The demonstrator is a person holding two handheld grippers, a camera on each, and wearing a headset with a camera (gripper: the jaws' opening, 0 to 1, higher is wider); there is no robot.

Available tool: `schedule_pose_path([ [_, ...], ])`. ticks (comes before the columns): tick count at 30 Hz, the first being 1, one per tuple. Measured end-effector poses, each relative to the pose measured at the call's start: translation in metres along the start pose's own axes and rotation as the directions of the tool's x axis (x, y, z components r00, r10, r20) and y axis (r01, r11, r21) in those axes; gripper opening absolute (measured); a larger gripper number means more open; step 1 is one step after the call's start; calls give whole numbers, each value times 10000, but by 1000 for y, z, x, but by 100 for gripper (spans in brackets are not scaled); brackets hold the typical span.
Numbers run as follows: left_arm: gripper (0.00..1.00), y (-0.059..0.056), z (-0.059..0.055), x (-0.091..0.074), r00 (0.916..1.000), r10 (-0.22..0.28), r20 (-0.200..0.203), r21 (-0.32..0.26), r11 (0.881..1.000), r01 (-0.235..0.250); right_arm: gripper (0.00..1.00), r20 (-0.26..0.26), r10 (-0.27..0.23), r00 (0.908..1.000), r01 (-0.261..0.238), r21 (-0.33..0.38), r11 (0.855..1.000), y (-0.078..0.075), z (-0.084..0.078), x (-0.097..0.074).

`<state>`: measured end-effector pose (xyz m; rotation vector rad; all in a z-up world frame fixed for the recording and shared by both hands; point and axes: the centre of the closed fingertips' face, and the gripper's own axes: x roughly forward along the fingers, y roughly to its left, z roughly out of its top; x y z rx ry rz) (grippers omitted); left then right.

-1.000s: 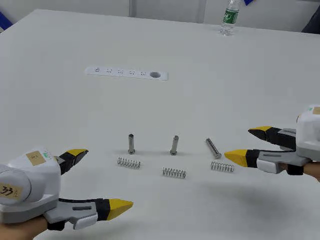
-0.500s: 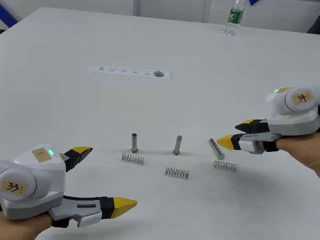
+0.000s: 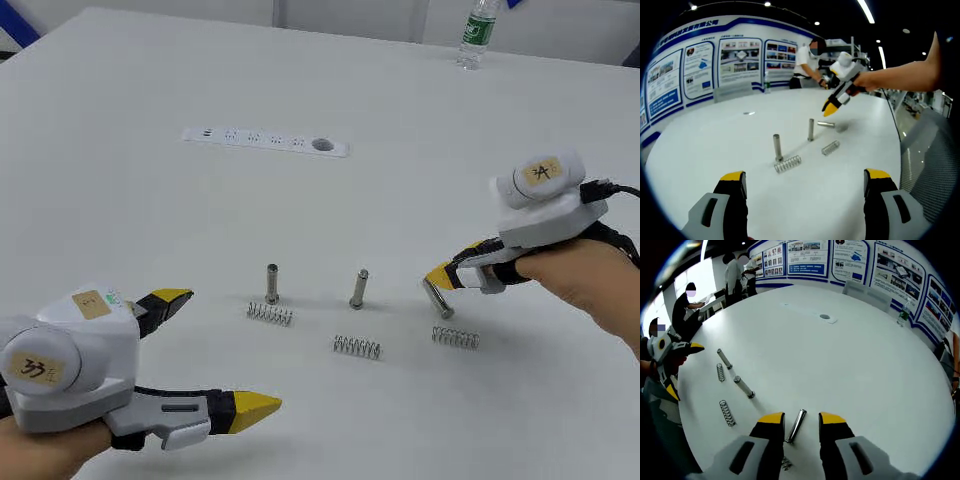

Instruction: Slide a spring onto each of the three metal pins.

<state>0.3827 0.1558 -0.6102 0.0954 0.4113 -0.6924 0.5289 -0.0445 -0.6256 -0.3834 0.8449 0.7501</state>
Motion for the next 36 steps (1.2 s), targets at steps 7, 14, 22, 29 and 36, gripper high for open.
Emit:
schedule_pose_path([
  [7, 99, 1, 0, 1, 10000, -6, 59, -24, 10000, 6, 24, -863, 77, 9962, -36, 475, 9989, 1, -10, 13],
  [14, 99, 1, 1, 2, 9999, -15, 104, -28, 10000, 15, 20, -1337, -224, 9908, 305, 592, 9978, -3, -13, 21],
  [22, 99, 3, 2, 2, 9999, -20, 157, -26, 10000, 21, 18, -1754, -215, 9843, 374, 880, 9954, -2, -15, 27],
  [29, 99, 2, 3, 1, 9998, -75, 182, -12, 10000, 75, 16, -2174, -239, 9758, 466, 998, 9939, -3, -18, 30],
  [36, 99, 1, 4, 1, 9997, -107, 208, -19, 9999, 107, 16, -2466, -232, 9688, 466, 897, 9949, -2, -21, 32],
])
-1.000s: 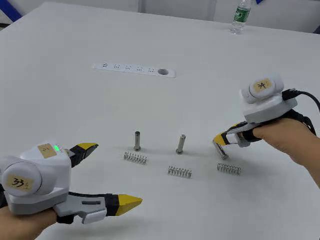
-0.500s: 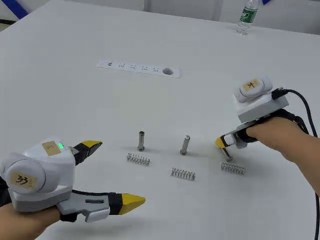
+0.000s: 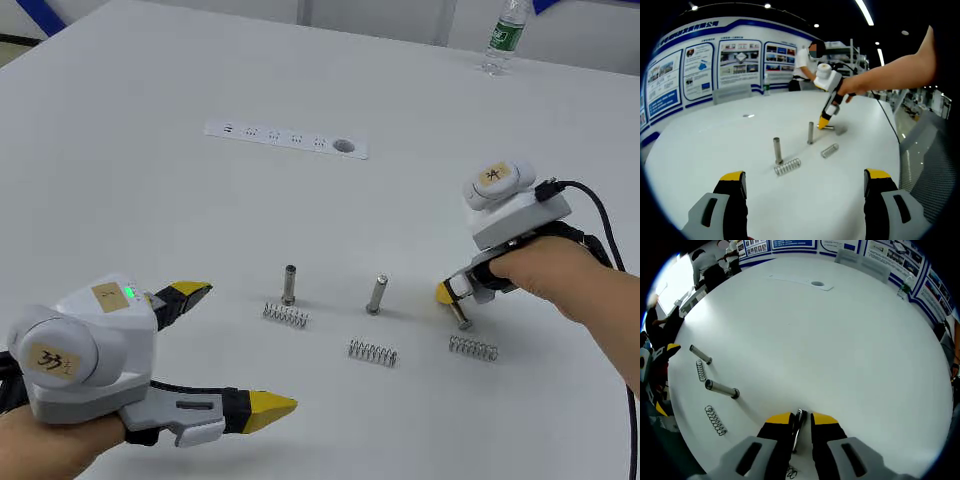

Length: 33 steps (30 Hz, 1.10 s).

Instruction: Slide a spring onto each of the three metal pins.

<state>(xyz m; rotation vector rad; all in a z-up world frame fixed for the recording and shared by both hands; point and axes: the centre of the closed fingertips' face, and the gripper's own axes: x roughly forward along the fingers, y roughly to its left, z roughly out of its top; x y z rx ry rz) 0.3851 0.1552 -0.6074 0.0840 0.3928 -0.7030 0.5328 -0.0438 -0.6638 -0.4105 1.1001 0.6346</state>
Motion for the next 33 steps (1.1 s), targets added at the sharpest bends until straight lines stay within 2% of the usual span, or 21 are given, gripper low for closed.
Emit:
schedule_pose_path([
  [9, 99, -3, 0, 2, 10000, -88, 3, -6, 10000, 88, 11, -489, -193, 9986, 194, 8, 9998, 6, 0, 2],
  [19, 98, -5, -1, 3, 9999, -153, -16, -46, 9999, 153, 9, -1172, -574, 9915, 582, 39, 9983, 7, -1, 3],
  [23, 98, -5, 0, 3, 9999, -153, 3, -21, 9999, 153, 8, -898, -410, 9951, 438, 286, 9986, 4, -2, 1],
  [26, 98, -5, 4, 2, 9999, -147, 56, 8, 9999, 147, 8, -338, -579, 9978, 592, 401, 9974, -1, -2, -3],
  [27, 98, -5, 5, 2, 9999, -150, 71, 28, 9999, 150, 8, -180, -464, 9988, 473, 521, 9975, 1, -1, -6],
  [33, 97, -5, 8, 4, 9997, -251, 0, 222, 9994, 251, 8, 224, -415, 9989, 402, 542, 9977, 3, -3, -22],
])
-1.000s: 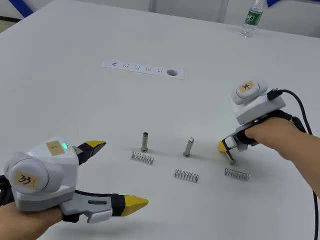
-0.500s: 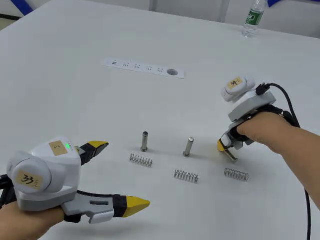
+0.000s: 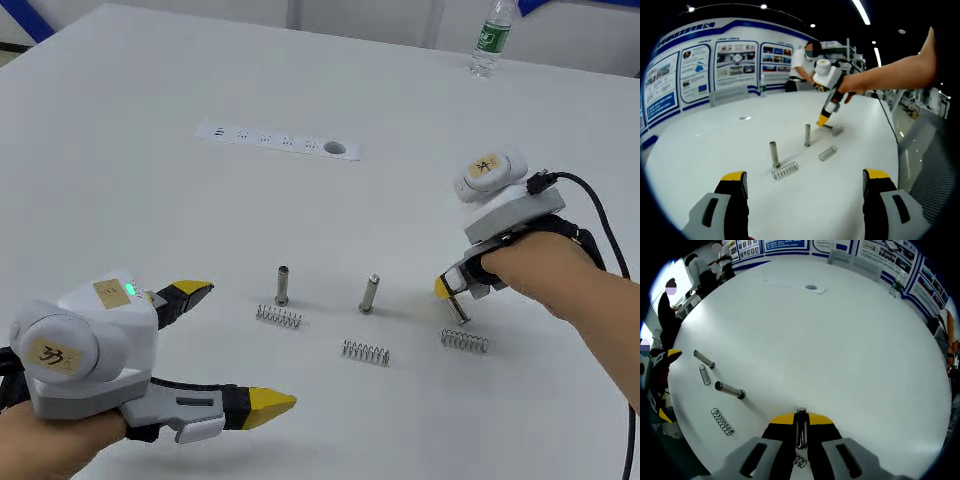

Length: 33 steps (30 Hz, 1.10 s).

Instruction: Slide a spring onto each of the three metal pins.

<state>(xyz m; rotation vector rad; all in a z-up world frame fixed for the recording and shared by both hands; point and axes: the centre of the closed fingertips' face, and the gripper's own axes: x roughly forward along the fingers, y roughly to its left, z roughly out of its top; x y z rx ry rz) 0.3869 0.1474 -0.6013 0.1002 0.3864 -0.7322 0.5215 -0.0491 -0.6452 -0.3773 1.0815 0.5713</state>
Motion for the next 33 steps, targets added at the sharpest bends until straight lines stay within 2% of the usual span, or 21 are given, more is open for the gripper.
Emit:
schedule_pose_path([
  [10, 97, -3, 4, 1, 9999, -113, 20, 170, 9998, 112, 8, 726, -132, 9973, 128, 61, 9999, 2, -6, -22],
  [19, 97, -4, 5, -1, 9999, -136, 2, 254, 9996, 136, 8, 1365, -174, 9905, 153, 167, 9997, 5, -15, -32],
  [20, 97, -5, 5, -2, 9999, -132, 10, 272, 9995, 131, 8, 1607, -182, 9868, 174, 59, 9998, 6, -14, -33],
  [22, 97, -5, 7, -2, 9999, -127, 37, 267, 9996, 126, 8, 1676, -179, 9857, 164, 104, 9998, 8, -17, -35],
  [24, 97, -5, 7, -2, 9999, -113, 25, 295, 9995, 112, 8, 2006, -216, 9794, 239, -89, 9997, 8, -15, -36],
  [25, 97, -6, 7, -3, 9999, -122, 20, 281, 9995, 122, 8, 1984, -191, 9799, 204, -48, 9998, 8, -17, -36],
  [26, 97, -6, 7, -3, 9999, -123, 22, 271, 9996, 122, 8, 2125, -205, 9769, 235, -119, 9997, 8, -16, -36],
  [27, 97, -7, 7, -3, 9999, -118, 13, 300, 9995, 118, 8, 2430, -198, 9698, 263, -235, 9994, 7, -13, -36],
  [28, 97, -7, 7, -4, 9999, -121, 3, 301, 9995, 121, 8, 2383, -189, 9710, 228, -136, 9996, 7, -14, -37],
  [30, 97, -8, 7, -4, 9999, -124, 6, 301, 9995, 124, 8, 2581, -227, 9659, 285, -187, 9994, 7, -13, -37],
  [33, 97, -8, 7, -5, 9999, -111, 8, 309, 9995, 111, 8, 2639, -164, 9644, 223, -194, 9996, 8, -12, -36],
])
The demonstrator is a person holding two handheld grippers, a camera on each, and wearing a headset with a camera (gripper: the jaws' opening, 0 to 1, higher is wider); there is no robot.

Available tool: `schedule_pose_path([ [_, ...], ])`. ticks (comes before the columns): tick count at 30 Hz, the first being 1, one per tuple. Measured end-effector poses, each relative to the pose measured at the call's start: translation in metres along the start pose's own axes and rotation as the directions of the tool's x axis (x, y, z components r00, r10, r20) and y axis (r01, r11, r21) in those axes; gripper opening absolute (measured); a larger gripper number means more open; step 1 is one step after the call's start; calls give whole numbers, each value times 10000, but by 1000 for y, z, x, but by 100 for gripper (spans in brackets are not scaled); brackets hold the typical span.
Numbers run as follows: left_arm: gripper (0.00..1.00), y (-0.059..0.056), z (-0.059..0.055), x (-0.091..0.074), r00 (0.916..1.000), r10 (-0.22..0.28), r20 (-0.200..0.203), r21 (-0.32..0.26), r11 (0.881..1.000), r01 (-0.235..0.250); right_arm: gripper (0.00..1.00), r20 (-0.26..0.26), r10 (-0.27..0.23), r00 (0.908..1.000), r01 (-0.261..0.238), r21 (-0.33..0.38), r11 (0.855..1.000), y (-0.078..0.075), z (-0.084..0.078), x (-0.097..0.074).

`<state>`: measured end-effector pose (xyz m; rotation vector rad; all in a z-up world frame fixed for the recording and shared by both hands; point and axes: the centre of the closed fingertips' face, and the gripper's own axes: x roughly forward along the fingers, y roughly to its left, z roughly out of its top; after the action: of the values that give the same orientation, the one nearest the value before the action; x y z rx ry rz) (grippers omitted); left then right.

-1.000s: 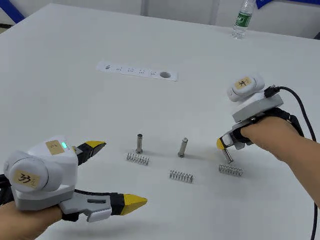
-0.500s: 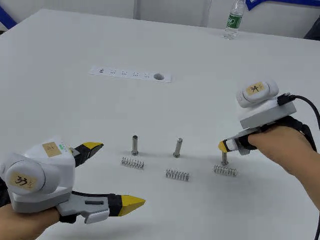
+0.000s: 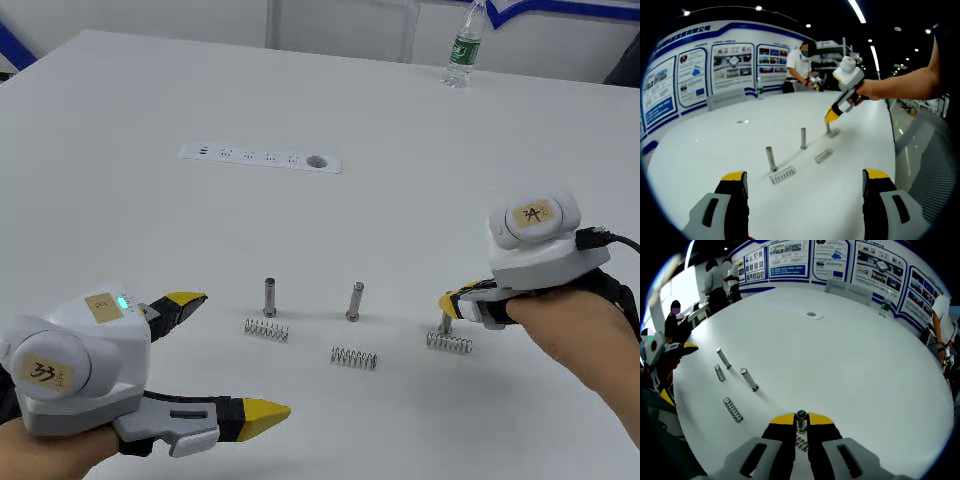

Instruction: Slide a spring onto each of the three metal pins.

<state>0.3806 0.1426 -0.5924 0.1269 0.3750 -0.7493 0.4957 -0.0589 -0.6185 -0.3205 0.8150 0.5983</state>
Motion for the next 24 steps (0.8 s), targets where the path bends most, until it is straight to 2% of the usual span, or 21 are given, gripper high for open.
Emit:
schedule_pose_path([
  [5, 97, 1, 0, -1, 10000, 38, 2, -14, 10000, -38, 8, 377, 76, 9993, -74, -68, 9999, 0, 4, 5],
  [8, 96, 1, 0, -1, 10000, 55, 16, -20, 10000, -55, 9, 805, 92, 9967, -77, -180, 9998, 0, 9, 6],
  [9, 96, 1, 0, -1, 10000, 60, 18, -31, 10000, -60, 9, 637, 146, 9979, -143, -46, 9999, 1, 6, 7],
  [14, 96, 1, -1, -1, 10000, 82, 3, -46, 10000, -82, 9, 917, 180, 9956, -138, -469, 9988, 4, 5, 4],
  [24, 96, 0, 0, 0, 10000, 13, 6, -2, 10000, -13, 9, 882, 191, 9959, -155, -418, 9990, 4, -1, 0],
])
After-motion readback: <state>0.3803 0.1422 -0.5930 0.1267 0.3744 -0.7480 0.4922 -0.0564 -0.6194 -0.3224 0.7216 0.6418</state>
